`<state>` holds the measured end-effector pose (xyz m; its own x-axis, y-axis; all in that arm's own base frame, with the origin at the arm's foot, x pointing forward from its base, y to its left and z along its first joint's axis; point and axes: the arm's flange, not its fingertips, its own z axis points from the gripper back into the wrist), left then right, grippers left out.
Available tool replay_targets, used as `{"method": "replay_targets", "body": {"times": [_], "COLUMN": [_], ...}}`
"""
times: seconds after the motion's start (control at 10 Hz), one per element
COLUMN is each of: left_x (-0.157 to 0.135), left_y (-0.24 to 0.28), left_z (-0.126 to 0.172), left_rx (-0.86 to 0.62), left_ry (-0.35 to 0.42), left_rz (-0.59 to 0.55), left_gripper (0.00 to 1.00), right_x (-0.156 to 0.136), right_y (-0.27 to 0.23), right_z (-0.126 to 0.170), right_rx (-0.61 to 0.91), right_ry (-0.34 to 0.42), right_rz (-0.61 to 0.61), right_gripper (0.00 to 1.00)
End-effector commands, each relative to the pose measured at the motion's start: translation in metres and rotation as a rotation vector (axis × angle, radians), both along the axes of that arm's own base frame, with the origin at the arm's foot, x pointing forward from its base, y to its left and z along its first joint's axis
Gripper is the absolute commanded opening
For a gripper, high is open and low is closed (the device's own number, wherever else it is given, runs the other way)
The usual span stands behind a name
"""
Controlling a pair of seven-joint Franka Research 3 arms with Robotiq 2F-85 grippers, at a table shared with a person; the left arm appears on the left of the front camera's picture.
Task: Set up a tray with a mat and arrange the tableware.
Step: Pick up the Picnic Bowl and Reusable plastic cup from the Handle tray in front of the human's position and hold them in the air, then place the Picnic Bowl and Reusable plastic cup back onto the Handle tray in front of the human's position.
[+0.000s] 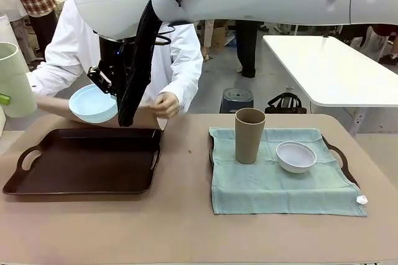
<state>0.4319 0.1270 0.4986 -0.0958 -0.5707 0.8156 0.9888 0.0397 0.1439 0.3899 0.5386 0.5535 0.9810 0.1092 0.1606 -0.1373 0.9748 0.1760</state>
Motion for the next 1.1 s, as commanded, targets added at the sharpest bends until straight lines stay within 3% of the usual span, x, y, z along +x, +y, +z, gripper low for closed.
{"method": "replay_targets", "body": {"times": [0.0,1.0], "left_x": [0.0035,0.0035], "left_y": [0.0022,0.0022], "left_z": [0.0034,0.0034], "left_rx": [0.008,0.008], "left_ry": [-0.014,-0.014], "left_rz": [-0.006,-0.006], "left_gripper": [0.28,0.28], "right_x": [0.0012,0.0012], "right_y": [0.0010,0.0010], "right_z": [0.0004,0.0004], "right_rx": [0.002,0.002], "right_ry": [-0.003,-0.003], "right_rz": [0.010,0.010], "right_gripper": [0.00,0.00]}}
